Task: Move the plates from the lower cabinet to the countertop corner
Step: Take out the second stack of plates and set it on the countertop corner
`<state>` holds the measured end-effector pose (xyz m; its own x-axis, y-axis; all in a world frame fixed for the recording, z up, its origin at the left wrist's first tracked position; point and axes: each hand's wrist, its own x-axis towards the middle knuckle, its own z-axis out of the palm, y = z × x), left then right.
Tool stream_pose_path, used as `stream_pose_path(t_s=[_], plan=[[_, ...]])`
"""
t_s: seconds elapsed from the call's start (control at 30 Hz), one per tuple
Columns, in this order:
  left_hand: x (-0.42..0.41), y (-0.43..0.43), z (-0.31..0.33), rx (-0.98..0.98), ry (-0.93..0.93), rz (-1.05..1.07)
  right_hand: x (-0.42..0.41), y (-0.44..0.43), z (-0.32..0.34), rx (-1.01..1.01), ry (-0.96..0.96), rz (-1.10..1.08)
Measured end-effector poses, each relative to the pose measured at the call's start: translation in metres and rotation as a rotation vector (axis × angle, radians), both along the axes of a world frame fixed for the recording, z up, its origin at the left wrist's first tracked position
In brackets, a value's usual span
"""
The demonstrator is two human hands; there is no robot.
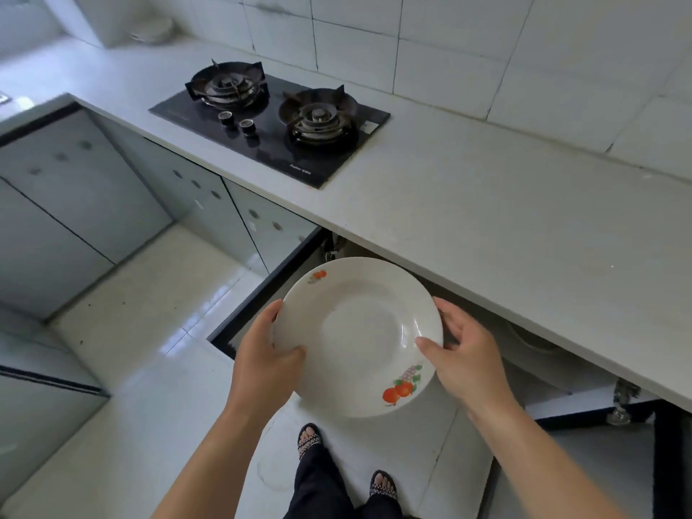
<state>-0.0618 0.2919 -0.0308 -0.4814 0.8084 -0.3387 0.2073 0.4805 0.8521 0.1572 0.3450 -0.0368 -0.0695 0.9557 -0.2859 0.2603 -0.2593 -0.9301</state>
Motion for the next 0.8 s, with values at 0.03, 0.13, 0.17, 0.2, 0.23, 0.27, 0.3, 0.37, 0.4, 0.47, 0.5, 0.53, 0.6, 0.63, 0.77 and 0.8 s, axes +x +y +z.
stream_pose_path(t_s=[0.03, 0.13, 0.17, 0.2, 0.23, 0.27, 0.3, 0.37, 0.4, 0.47, 0.5, 0.53, 0.6, 0.63, 0.77, 0.8], plan=[[-0.003, -0.009, 0.003, 0.01, 0.006, 0.024, -0.005, -0.001, 0.001, 0.002, 0.005, 0.039], [-0.017, -0.037, 0.008, 0.011, 0.018, 0.122, -0.025, -0.005, 0.005, 0.013, 0.009, 0.164], [-0.023, -0.046, 0.01, 0.013, 0.014, 0.166, -0.034, -0.007, 0.005, 0.013, 0.015, 0.201], [-0.029, -0.055, 0.012, 0.021, 0.011, 0.207, -0.044, -0.008, 0.006, 0.009, 0.02, 0.235], [-0.036, -0.063, 0.013, 0.027, 0.009, 0.243, -0.054, -0.01, 0.006, 0.007, 0.024, 0.27], [-0.043, -0.071, 0.016, 0.03, 0.014, 0.276, -0.065, -0.012, 0.007, 0.005, 0.025, 0.304], [-0.05, -0.079, 0.017, 0.032, 0.022, 0.309, -0.076, -0.014, 0.009, 0.006, 0.028, 0.338], [-0.067, -0.095, 0.018, 0.038, 0.029, 0.374, -0.1, -0.017, 0.012, 0.003, 0.033, 0.4], [-0.077, -0.102, 0.019, 0.039, 0.03, 0.403, -0.113, -0.018, 0.014, -0.003, 0.035, 0.429], [-0.097, -0.115, 0.018, 0.041, 0.039, 0.451, -0.14, -0.02, 0.017, -0.013, 0.05, 0.479], [-0.108, -0.121, 0.018, 0.046, 0.05, 0.477, -0.155, -0.021, 0.017, -0.017, 0.061, 0.501], [-0.12, -0.127, 0.019, 0.053, 0.061, 0.504, -0.171, -0.022, 0.018, -0.025, 0.072, 0.522], [-0.147, -0.136, 0.02, 0.064, 0.077, 0.552, -0.205, -0.025, 0.019, -0.039, 0.086, 0.565], [-0.162, -0.141, 0.02, 0.07, 0.083, 0.577, -0.224, -0.027, 0.02, -0.044, 0.089, 0.587], [-0.228, -0.161, 0.021, 0.09, 0.078, 0.664, -0.303, -0.039, 0.025, -0.021, 0.105, 0.657], [-0.245, -0.167, 0.021, 0.094, 0.072, 0.681, -0.323, -0.043, 0.026, -0.014, 0.112, 0.671]])
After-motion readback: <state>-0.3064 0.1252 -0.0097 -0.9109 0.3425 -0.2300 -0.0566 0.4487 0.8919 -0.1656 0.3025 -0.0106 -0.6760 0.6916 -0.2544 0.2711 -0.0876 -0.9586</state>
